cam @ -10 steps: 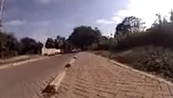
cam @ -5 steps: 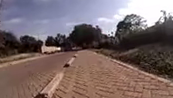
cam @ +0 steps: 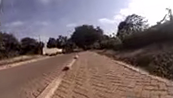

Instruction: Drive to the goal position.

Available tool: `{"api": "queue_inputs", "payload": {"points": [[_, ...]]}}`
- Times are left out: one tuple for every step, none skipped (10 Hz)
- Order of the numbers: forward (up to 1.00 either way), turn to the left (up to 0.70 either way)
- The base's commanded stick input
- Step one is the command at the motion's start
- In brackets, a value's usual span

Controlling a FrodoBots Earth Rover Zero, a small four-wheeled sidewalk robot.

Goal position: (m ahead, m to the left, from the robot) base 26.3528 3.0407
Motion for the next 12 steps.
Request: {"api": "queue_inputs", "payload": {"points": [[0.7,0.0],[0.7,0.0],[0.7,0.0],[0.7,0.27],[0.7,0.35],[0.7,0.1],[0.7,0.01],[0.7,0.0],[0.7,0.0],[0.7,0.0],[0.7,0.0],[0.7,0.0]]}}
